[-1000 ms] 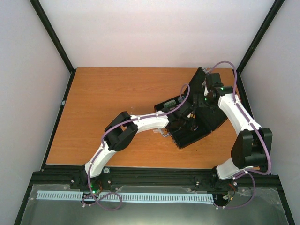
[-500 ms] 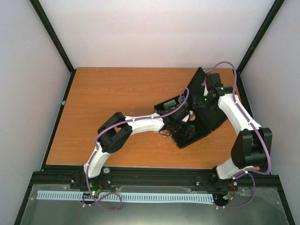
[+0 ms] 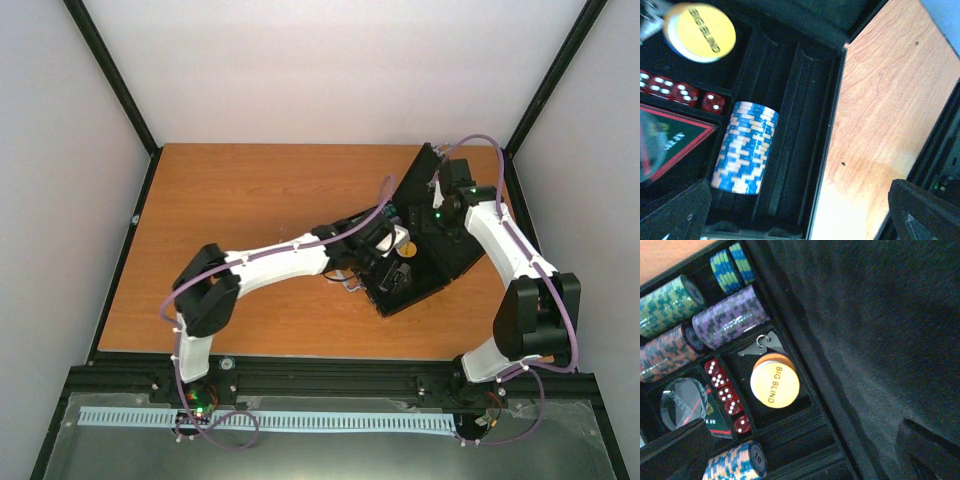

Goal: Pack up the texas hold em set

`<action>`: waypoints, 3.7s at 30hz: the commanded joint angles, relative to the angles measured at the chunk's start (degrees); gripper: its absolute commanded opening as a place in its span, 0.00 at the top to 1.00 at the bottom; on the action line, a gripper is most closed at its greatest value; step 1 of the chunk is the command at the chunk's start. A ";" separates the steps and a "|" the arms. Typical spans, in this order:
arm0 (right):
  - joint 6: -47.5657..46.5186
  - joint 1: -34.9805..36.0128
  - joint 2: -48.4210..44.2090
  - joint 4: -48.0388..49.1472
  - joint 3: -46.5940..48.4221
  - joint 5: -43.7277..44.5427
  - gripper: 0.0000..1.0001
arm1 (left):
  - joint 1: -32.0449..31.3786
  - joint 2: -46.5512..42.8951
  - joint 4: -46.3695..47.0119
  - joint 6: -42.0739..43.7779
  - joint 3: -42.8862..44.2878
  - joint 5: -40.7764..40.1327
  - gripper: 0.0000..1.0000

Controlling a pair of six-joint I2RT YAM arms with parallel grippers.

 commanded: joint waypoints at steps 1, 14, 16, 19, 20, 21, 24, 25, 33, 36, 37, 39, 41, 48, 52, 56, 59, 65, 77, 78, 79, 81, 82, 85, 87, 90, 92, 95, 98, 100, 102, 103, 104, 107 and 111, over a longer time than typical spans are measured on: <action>-0.70 -0.37 -2.07 -0.90 -2.08 -4.23 0.00 | 0.65 -6.86 -7.63 5.83 -0.04 -5.21 0.00; 3.26 12.69 -10.06 -2.09 -11.24 -8.99 0.00 | 15.68 -27.56 -10.94 2.95 -19.77 -11.27 0.00; 4.15 14.89 -10.12 -1.95 -13.31 -10.07 0.00 | 18.01 -30.86 -11.17 2.55 -22.87 -11.72 0.00; 4.17 18.12 -10.34 -1.14 -15.00 -12.61 0.00 | 19.60 -33.72 -12.14 2.05 -25.71 -13.98 0.00; 3.98 18.73 -10.46 -0.50 -15.32 -13.94 0.00 | 19.92 -33.98 -12.40 1.83 -26.34 -14.09 0.00; 3.79 19.01 -10.45 0.13 -15.60 -15.86 0.00 | 20.05 -34.14 -12.42 1.44 -26.87 -14.12 0.00; 3.26 19.17 -9.20 2.25 -16.07 -21.86 0.00 | 20.11 -34.08 -12.10 -0.01 -27.68 -13.93 0.00; 3.20 19.41 -8.56 2.96 -16.02 -24.02 0.00 | 20.13 -34.12 -11.94 -0.42 -27.95 -14.00 0.00; 3.11 24.29 -1.38 4.53 -14.76 -26.19 0.00 | 20.16 -34.01 -12.25 -0.45 -28.60 -16.55 0.00; 3.02 25.21 0.64 5.08 -14.81 -25.78 0.00 | 20.18 -33.70 -12.47 -0.31 -28.66 -17.04 0.00; 3.25 25.28 1.06 5.50 -14.81 -24.91 0.00 | 20.24 -33.71 -12.47 -0.35 -28.66 -17.09 0.00; 3.49 25.30 1.90 5.59 -14.56 -22.14 0.00 | 20.25 -33.70 -12.45 -0.45 -28.52 -17.20 0.00; 3.85 25.30 2.81 5.32 -14.25 -18.34 0.00 | 20.29 -33.65 -12.52 -0.55 -28.37 -17.38 0.00; 5.36 25.06 6.12 4.10 -13.21 -1.25 0.00 | 20.43 -33.47 -12.77 -0.46 -28.39 -17.57 0.00; 5.89 24.45 6.67 3.30 -12.59 8.08 0.00 | 20.51 -33.45 -12.55 -0.52 -28.49 -17.52 0.00; 6.68 23.55 5.36 2.93 -13.21 14.35 0.00 | 20.51 -33.50 -12.45 -0.44 -28.69 -17.24 0.00; 5.50 23.02 4.16 2.74 -13.68 13.80 0.00 | 20.52 -33.55 -12.35 -0.45 -28.84 -17.02 0.00; -0.93 23.29 -4.11 -0.76 -9.36 -3.82 0.00 | 20.51 -33.91 -12.52 -0.26 -28.72 -17.24 0.00; 3.45 18.12 1.39 -11.27 29.79 16.97 0.00 | 20.51 -33.54 -12.23 -0.09 -28.07 -15.36 0.00; 4.17 16.12 3.51 -11.92 32.89 18.19 0.00 | 20.51 -33.64 -12.21 -0.17 -28.11 -15.23 0.00; 4.83 14.03 5.44 -12.69 35.62 18.97 0.00 | 20.56 -33.73 -12.26 -0.30 -28.07 -15.06 0.00; 5.11 9.53 8.98 -13.74 40.53 19.35 0.00 | 20.52 -33.99 -12.24 -0.71 -28.11 -14.52 0.00; 4.60 8.19 10.14 -13.35 41.69 19.95 0.00 | 20.51 -34.12 -12.18 -0.89 -28.19 -14.39 0.00; 2.34 4.86 12.01 -11.27 42.16 20.15 0.00 | 20.51 -34.68 -12.02 -1.70 -28.82 -14.41 0.00; 1.58 2.46 13.88 -10.97 41.76 18.34 0.00 | 20.51 -35.01 -11.91 -2.12 -29.56 -14.64 0.00; 0.13 -0.44 15.80 -10.84 40.23 15.23 0.00 | 20.51 -35.40 -12.12 -2.58 -30.54 -15.21 0.00; -1.09 -1.77 15.89 -9.79 38.35 13.79 0.00 | 20.53 -35.91 -12.20 -2.79 -31.31 -15.75 0.00; -2.95 -3.41 14.91 -7.03 34.41 12.62 0.00 | 20.51 -36.62 -12.13 -3.14 -32.34 -16.09 0.00; -4.10 -5.94 15.76 -7.68 33.24 7.99 0.00 | 20.51 -36.68 -12.24 -3.15 -32.70 -16.22 0.00; -4.32 -7.27 15.80 -8.32 32.40 3.05 0.00 | 20.56 -36.50 -12.32 -3.23 -32.61 -16.43 0.00; -4.60 -7.71 14.93 -7.65 30.90 -1.04 0.00 | 20.56 -36.41 -12.13 -3.40 -32.48 -16.47 0.00; -4.62 -7.73 14.47 -7.27 29.96 -3.05 0.00 | 20.54 -36.29 -12.13 -3.47 -32.47 -16.45 0.00; -4.58 -7.70 14.20 -7.30 29.57 -4.72 0.00 | 20.53 -36.12 -11.97 -3.51 -32.44 -16.41 0.00; -4.15 -7.75 13.67 -8.13 28.69 -9.67 0.00 | 20.54 -35.55 -11.76 -3.60 -32.20 -16.11 0.00; -2.68 -7.64 10.43 -7.05 25.08 -15.03 0.00 | 20.51 -34.86 -11.20 -3.78 -32.13 -16.07 0.00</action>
